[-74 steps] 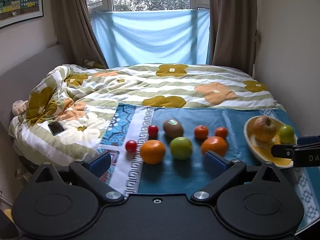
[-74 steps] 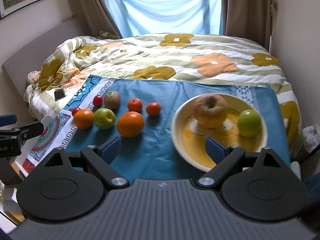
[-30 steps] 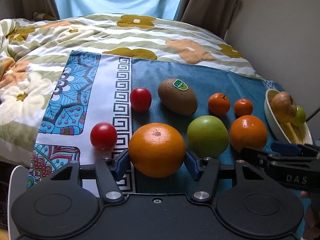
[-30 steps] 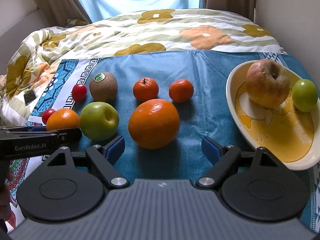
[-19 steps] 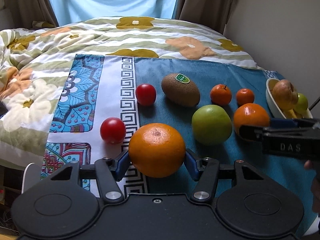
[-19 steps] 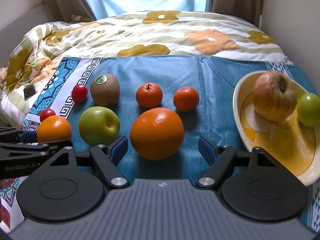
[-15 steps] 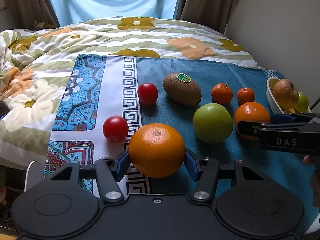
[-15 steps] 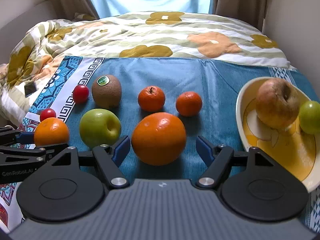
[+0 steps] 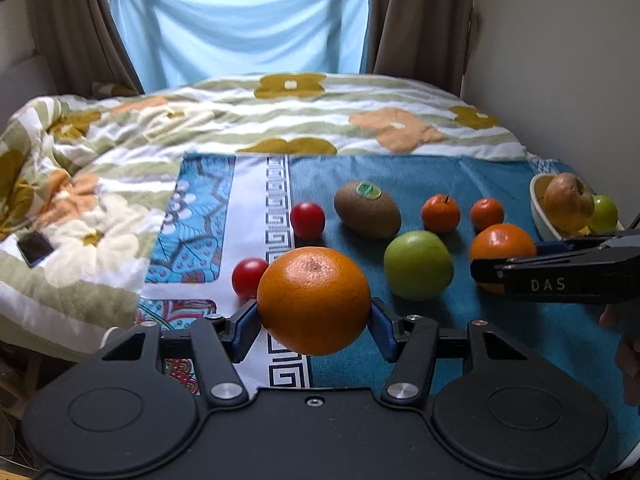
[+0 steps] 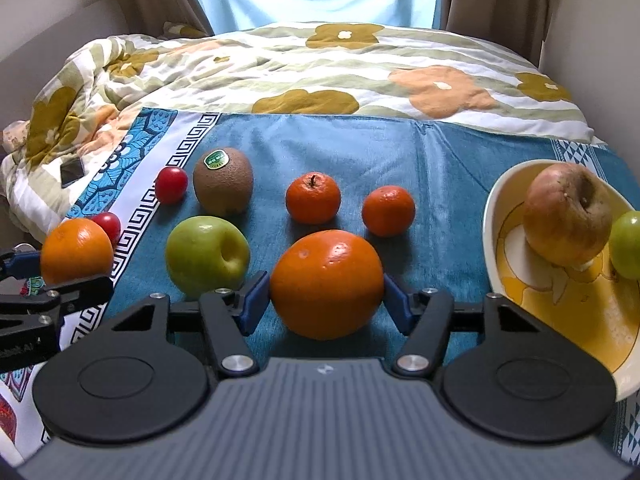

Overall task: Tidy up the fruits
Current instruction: 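Lift both held oranges and carry them over the cream bowl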

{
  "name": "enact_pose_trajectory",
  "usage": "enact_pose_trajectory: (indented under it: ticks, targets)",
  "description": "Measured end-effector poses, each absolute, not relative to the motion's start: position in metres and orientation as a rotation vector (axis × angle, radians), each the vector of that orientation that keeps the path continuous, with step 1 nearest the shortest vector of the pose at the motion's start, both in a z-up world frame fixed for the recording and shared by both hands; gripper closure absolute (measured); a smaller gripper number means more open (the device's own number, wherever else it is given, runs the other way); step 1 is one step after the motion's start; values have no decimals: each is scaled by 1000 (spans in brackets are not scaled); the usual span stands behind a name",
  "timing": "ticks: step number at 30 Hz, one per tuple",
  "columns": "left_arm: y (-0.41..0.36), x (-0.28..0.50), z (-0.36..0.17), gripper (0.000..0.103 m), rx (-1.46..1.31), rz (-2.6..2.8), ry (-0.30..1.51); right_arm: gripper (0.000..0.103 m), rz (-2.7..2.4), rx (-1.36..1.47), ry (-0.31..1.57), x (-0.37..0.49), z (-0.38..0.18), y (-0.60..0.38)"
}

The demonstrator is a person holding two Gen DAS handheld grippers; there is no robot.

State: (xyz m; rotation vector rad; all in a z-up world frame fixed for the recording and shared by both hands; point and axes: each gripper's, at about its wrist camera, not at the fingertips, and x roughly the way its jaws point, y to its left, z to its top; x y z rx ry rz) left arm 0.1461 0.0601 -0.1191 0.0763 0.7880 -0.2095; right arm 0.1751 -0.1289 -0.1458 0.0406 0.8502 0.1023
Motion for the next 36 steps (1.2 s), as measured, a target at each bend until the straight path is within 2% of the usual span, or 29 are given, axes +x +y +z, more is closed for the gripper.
enact_pose_trajectory:
  ticks: [18, 26, 36]
  targets:
    - [2, 94, -55, 41, 66, -191, 683, 28, 127, 59, 778, 118, -79, -191]
    - [-49, 74, -43, 41, 44, -206, 682, 28, 121, 53, 761, 93, -63, -248]
    - [-123, 71, -49, 41, 45, -248, 690, 28, 87, 67, 777, 79, -69, -327]
